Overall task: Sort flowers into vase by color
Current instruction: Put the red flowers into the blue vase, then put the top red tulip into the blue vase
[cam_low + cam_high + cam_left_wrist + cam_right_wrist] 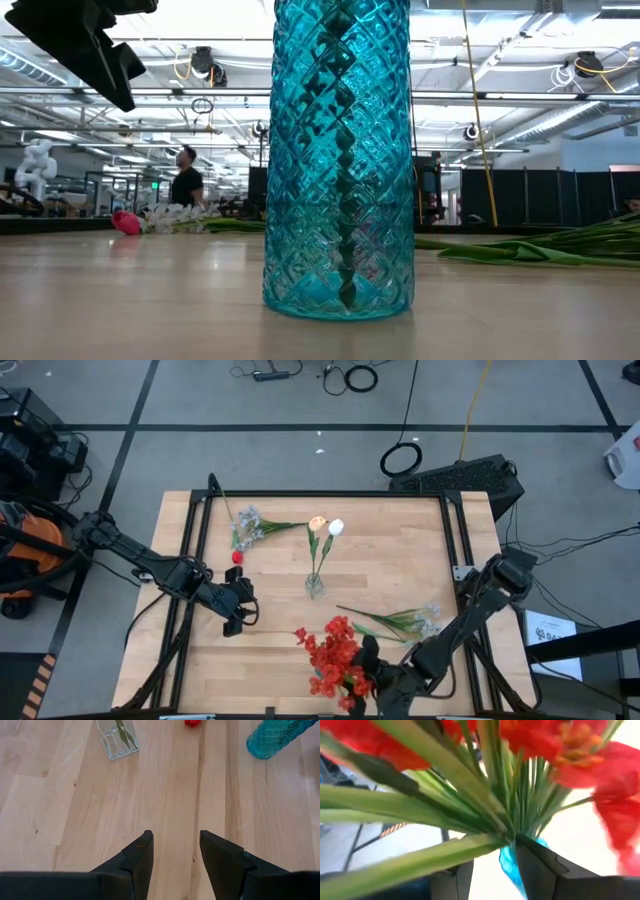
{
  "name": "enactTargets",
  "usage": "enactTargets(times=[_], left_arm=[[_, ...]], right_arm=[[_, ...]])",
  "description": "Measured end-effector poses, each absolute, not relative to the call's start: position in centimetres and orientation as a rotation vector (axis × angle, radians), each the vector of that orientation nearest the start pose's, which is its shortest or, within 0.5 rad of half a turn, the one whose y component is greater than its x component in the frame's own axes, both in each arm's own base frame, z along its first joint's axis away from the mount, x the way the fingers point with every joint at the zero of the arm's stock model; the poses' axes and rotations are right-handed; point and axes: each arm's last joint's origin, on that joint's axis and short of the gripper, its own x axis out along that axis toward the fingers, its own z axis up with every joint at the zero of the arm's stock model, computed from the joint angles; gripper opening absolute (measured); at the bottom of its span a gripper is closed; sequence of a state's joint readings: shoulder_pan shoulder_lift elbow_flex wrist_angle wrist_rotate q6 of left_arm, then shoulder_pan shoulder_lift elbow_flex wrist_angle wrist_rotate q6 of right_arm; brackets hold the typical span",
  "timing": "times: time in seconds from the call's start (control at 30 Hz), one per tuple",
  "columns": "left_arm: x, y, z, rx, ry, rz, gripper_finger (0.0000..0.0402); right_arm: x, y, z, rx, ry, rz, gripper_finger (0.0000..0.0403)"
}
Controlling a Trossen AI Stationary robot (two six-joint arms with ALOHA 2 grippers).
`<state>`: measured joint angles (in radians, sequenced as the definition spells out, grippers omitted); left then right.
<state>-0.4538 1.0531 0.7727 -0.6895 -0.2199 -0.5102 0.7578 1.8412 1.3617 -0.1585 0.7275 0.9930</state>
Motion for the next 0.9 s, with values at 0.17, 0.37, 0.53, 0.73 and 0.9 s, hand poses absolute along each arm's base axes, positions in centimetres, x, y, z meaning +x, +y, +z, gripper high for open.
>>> enactTargets(times=[0.17, 0.37, 0.53, 0.73, 0.9], left_arm=[[17.9, -8.0, 24.4, -0.157, 0.939, 0.026, 0.0166], [17.9, -8.0, 24.4, -0.158, 0.938, 0.027, 0.0166], [17.8, -8.1, 24.3, -0.173, 0.953, -0.002, 0.0166], [17.8, -8.1, 24.3, -0.230, 0.964, 0.010, 0.0166], [18.0, -7.6, 24.3, -0.349, 0.933, 0.144, 0.0166]], right_arm=[[30.5, 25.5, 25.3, 0.603, 0.536, -0.166, 0.0134], [30.1, 24.0, 25.4, 0.623, 0.684, -0.179, 0.0134], [28.4, 22.1, 25.8, 0.637, 0.934, -0.203, 0.0134], [25.4, 18.8, 27.8, 0.647, 1.041, -0.420, 0.0132], [22.9, 15.5, 28.8, 0.565, 1.164, -0.617, 0.0110]])
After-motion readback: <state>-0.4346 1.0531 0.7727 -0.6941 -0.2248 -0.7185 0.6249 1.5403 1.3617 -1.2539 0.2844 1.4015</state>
